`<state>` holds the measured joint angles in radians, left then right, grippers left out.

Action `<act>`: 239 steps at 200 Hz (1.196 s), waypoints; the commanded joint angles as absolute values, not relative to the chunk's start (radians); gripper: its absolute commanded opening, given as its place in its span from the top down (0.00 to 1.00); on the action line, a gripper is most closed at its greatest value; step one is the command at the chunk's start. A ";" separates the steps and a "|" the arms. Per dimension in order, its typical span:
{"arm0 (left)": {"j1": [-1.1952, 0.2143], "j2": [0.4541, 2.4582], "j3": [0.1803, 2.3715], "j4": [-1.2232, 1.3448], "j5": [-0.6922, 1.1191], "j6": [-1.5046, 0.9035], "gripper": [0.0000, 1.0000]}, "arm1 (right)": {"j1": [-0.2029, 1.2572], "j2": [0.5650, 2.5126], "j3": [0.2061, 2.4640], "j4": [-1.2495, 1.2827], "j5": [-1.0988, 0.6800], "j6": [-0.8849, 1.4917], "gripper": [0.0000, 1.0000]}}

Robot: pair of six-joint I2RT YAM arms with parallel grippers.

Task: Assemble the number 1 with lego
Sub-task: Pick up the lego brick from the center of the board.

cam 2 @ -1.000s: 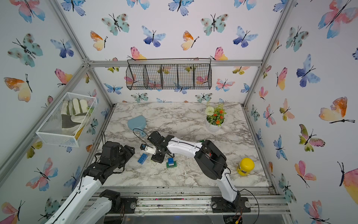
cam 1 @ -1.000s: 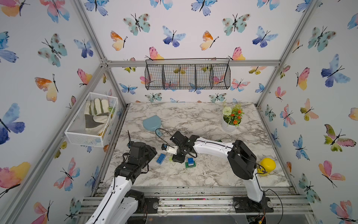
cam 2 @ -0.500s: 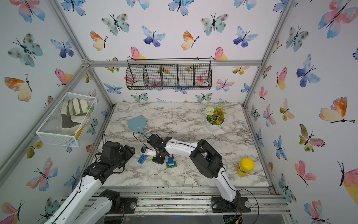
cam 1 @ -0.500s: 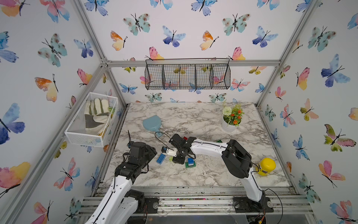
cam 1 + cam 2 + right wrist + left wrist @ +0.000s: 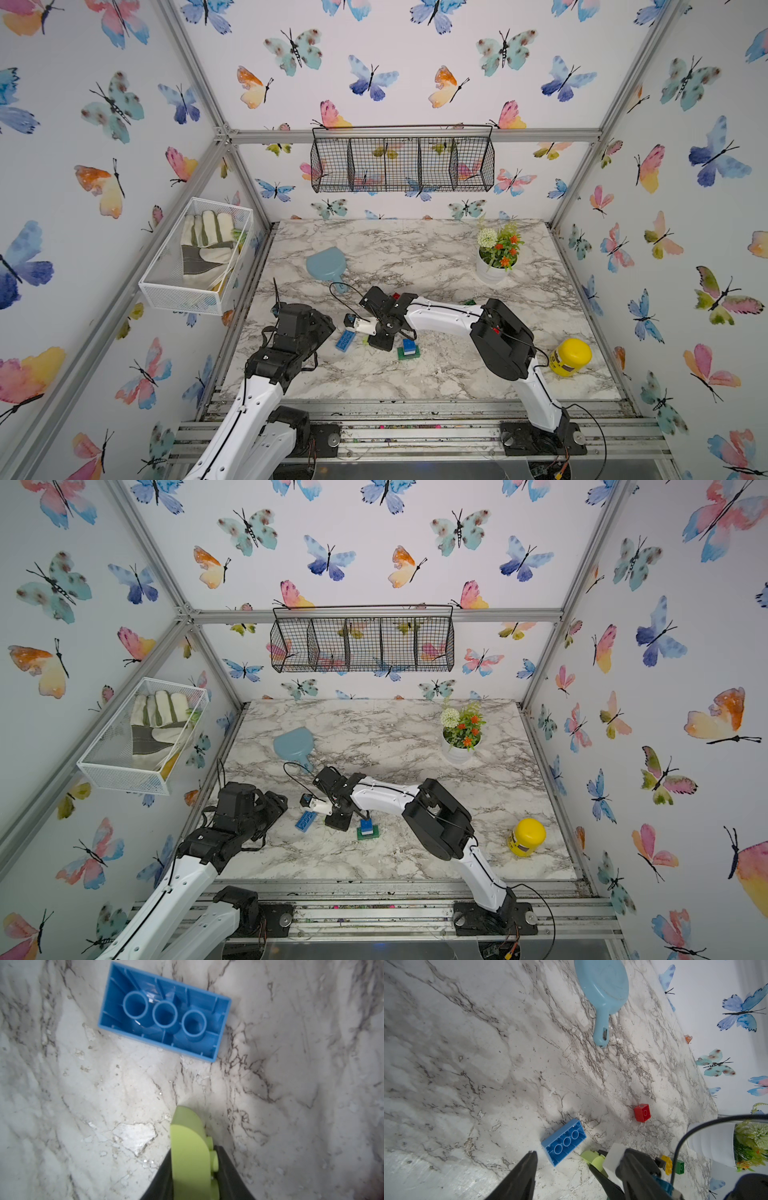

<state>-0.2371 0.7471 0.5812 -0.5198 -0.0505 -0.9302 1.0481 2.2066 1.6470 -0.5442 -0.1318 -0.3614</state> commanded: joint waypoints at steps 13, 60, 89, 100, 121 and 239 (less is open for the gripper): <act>-0.226 0.719 0.620 -0.549 -0.052 -0.903 0.31 | 1.054 2.169 1.609 -0.512 -0.146 -0.374 0.78; -0.222 0.689 0.618 -0.471 0.054 -0.850 0.29 | 1.052 1.981 1.518 -0.465 -0.123 -0.368 0.84; -0.221 0.697 0.626 -0.375 0.260 -0.751 0.28 | 1.039 1.810 1.442 -0.448 -0.108 -0.367 0.86; -0.221 0.701 0.626 -0.337 0.350 -0.713 0.27 | 1.034 1.752 1.421 -0.443 -0.104 -0.368 0.87; -0.222 0.713 0.631 -0.262 0.560 -0.662 0.26 | 1.032 1.668 1.401 -0.436 -0.090 -0.365 0.87; -0.223 0.820 0.617 0.019 0.966 -0.728 0.30 | 1.045 1.645 1.518 -0.497 -0.094 -0.397 0.86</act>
<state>-0.2279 0.8051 0.6060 -0.0544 0.9207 -0.7231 1.0344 1.6203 1.4837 -0.4644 -0.0975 -0.3786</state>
